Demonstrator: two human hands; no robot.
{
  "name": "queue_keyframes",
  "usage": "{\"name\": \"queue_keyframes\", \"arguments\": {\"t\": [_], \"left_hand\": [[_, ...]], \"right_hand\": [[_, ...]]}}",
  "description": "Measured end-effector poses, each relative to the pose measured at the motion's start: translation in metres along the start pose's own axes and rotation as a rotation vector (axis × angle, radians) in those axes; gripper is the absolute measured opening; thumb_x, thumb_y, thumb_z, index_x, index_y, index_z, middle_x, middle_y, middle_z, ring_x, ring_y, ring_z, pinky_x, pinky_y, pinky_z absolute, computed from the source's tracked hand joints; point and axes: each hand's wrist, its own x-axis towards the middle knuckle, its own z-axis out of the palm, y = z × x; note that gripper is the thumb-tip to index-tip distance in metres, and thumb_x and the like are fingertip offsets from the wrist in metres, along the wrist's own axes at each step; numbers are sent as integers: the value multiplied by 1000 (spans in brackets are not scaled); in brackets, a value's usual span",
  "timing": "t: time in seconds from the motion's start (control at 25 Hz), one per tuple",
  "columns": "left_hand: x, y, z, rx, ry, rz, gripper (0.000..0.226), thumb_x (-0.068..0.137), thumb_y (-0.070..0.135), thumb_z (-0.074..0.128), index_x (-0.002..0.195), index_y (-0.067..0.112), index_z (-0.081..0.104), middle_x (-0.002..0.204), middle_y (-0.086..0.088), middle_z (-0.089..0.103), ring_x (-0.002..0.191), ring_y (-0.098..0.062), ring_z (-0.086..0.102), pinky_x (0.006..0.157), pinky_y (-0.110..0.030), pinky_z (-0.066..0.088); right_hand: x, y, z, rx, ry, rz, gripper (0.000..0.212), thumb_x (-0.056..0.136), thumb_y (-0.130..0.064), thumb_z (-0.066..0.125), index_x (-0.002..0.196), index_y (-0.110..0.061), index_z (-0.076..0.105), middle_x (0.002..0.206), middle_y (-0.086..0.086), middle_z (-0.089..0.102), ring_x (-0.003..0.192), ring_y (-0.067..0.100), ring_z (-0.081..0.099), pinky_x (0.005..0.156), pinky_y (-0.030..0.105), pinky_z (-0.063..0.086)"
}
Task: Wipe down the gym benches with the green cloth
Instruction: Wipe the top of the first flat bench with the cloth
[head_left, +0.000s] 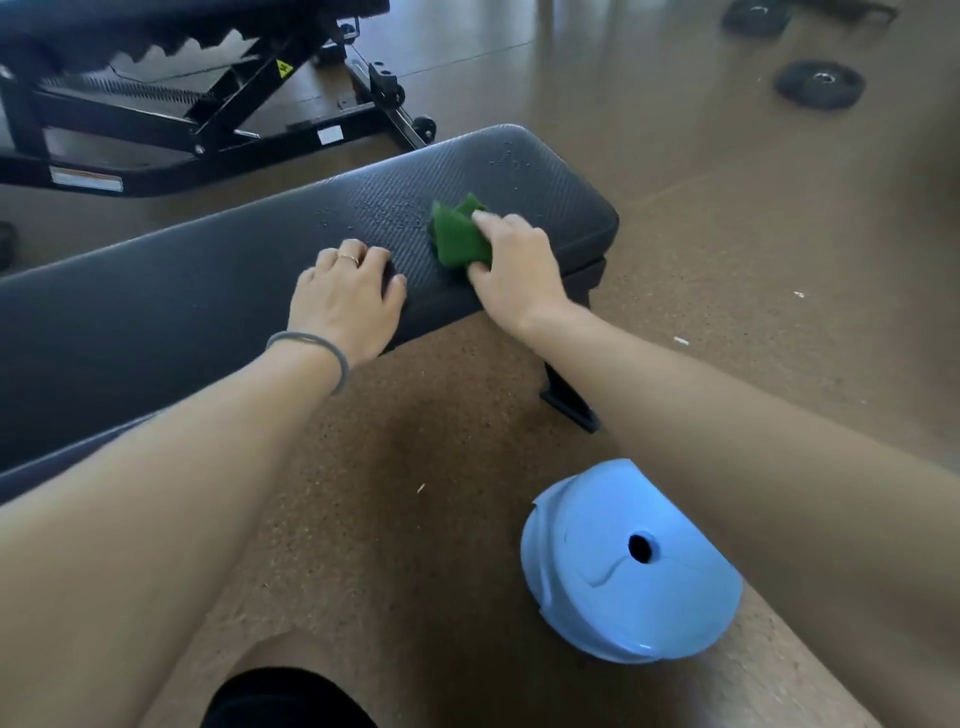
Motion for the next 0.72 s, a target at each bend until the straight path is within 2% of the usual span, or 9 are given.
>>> {"name": "queue_keyframes", "arguments": {"t": [0.12, 0.2, 0.32, 0.56, 0.72], "left_hand": [[6, -12, 12, 64, 95, 69, 40, 105, 44, 38, 128, 15, 56, 131, -13, 55, 120, -39, 50, 96, -52, 42], [9, -17, 16, 88, 142, 100, 37, 105, 44, 38, 123, 17, 55, 127, -10, 56, 115, -36, 50, 93, -50, 42], [8, -17, 23, 87, 153, 93, 37, 104, 44, 35, 121, 18, 54, 127, -9, 54, 116, -33, 50, 96, -48, 42], [9, -19, 23, 102, 118, 78, 38, 105, 43, 35, 126, 17, 52, 132, -10, 52, 122, -34, 48, 100, -49, 41], [7, -19, 25, 118, 111, 84, 40, 104, 43, 34, 129, 16, 50, 134, -11, 51, 124, -35, 47, 101, -50, 41]], "right_hand": [[-5, 6, 28, -283, 97, -186, 51, 100, -39, 55, 145, -14, 58, 138, 5, 65, 116, 34, 51, 102, 43, 35], [-5, 8, 31, -366, 90, -254, 54, 105, -46, 41, 148, -17, 56, 148, 4, 59, 130, 33, 47, 114, 45, 29], [6, 3, 30, -342, -71, -229, 54, 109, -43, 27, 156, -21, 44, 164, 4, 39, 155, 25, 27, 128, 42, 14], [65, -8, 29, -353, -271, -173, 55, 111, -40, 19, 164, -25, 21, 173, 0, 12, 160, 17, 7, 129, 39, 6], [88, -16, 27, -337, -336, -103, 56, 111, -41, 17, 165, -28, 15, 174, -2, 4, 160, 16, 2, 129, 38, 2]]}}
